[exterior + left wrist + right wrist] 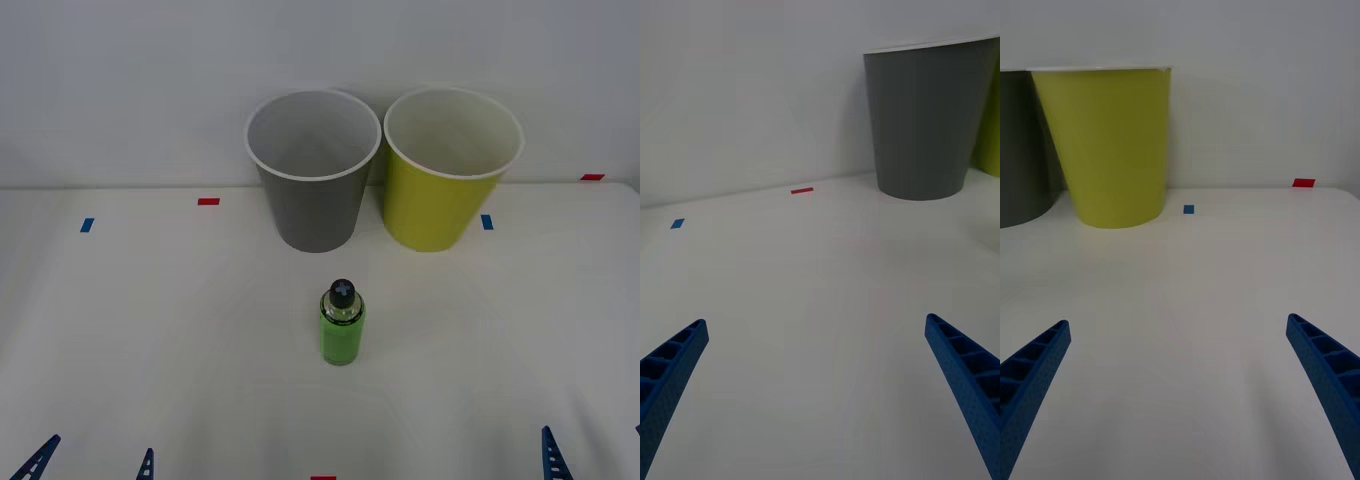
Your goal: Put cans in the gray bin and PET bottles in the light green bin.
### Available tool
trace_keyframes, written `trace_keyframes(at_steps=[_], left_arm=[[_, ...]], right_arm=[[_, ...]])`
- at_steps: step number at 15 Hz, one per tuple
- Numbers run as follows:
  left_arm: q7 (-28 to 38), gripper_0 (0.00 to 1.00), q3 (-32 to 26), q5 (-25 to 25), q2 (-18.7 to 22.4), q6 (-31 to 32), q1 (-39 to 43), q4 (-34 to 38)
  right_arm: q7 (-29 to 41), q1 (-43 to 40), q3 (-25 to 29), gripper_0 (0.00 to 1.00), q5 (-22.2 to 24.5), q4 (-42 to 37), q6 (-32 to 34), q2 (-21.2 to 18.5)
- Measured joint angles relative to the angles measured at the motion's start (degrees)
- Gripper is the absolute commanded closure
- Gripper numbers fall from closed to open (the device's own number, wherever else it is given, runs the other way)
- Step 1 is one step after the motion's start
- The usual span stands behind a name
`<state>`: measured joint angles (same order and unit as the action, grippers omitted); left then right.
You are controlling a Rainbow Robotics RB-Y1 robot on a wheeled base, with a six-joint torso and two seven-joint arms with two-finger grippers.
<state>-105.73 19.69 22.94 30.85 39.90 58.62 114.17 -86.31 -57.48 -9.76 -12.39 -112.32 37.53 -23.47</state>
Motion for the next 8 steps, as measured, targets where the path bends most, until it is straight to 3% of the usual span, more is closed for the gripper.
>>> trace_keyframes(at_steps=[3,8], left_arm=[[0.09,0.0,1.19,-0.13,0.45,1.03,-2.07,-2.33],[0.33,0.0,3.68,-0.7,5.58,3.33,-9.1,-5.44]], right_arm=[[0.0,0.0,0.0,0.0,0.0,0.0,0.0,0.0],[0.0,0.0,0.0,0.0,0.0,0.0,0.0,0.0]])
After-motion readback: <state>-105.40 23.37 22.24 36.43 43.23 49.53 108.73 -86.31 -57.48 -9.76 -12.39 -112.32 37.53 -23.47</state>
